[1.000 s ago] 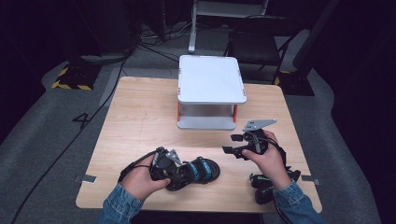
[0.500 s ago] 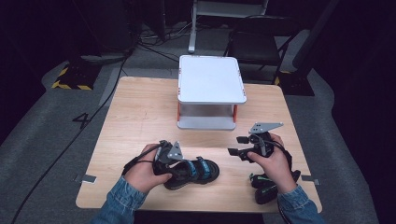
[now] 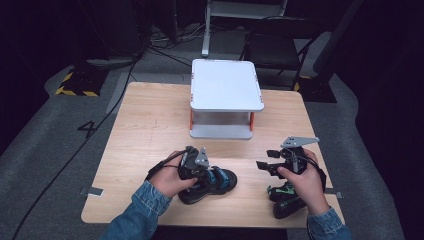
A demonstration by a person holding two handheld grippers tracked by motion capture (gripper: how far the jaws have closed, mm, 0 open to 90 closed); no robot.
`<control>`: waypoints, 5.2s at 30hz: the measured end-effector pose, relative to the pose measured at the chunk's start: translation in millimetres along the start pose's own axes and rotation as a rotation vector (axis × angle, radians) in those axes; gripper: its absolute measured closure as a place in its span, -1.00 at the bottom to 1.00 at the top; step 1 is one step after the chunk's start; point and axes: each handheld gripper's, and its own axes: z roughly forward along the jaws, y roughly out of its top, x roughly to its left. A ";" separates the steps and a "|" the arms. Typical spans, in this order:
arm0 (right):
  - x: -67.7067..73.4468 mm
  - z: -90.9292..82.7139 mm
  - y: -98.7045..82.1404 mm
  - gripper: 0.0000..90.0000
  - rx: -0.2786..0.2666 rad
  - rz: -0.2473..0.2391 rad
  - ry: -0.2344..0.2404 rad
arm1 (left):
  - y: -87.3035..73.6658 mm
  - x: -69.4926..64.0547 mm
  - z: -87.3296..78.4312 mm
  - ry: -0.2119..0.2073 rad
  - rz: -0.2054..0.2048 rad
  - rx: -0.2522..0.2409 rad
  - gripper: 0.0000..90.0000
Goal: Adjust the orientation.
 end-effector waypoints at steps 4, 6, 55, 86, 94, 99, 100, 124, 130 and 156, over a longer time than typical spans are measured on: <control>-1.4 -6.4 -5.3 -0.25 -0.005 0.015 -0.017 | 1.5 19.3 7.3 0.067 -0.260 -0.119 0.69; -2.4 -8.4 -8.5 -0.25 -0.003 0.022 -0.023 | -0.7 28.5 16.3 0.115 -0.321 -0.143 0.65; -7.5 -13.3 -4.7 -0.26 -0.005 0.033 -0.008 | 18.7 -42.3 -16.0 -0.139 -0.038 -0.109 0.77; -14.3 -31.9 -30.1 -0.26 0.431 0.065 -0.106 | -40.5 60.6 -39.1 0.201 -0.433 -0.238 -0.34; -16.7 -34.2 -38.5 -0.08 0.481 0.043 -0.075 | -35.9 61.2 -35.2 0.183 -0.422 -0.241 -0.35; -28.2 -38.6 -42.9 0.11 0.447 0.148 -0.029 | -35.9 61.3 -34.7 0.183 -0.410 -0.248 -0.36; -29.2 -39.7 -42.8 0.20 0.442 0.161 -0.032 | -35.3 60.2 -35.2 0.184 -0.401 -0.254 -0.36; -19.1 -43.9 -31.9 0.94 0.450 0.110 -0.161 | -33.4 54.4 -38.0 0.189 -0.358 -0.279 -0.36; -13.2 -58.1 -22.5 0.95 0.357 0.099 -0.155 | -35.8 55.3 -38.7 0.194 -0.363 -0.278 -0.36; 0.8 11.2 8.4 0.33 0.155 -0.058 0.024 | -67.4 50.8 -59.3 0.254 -0.423 -0.275 -0.36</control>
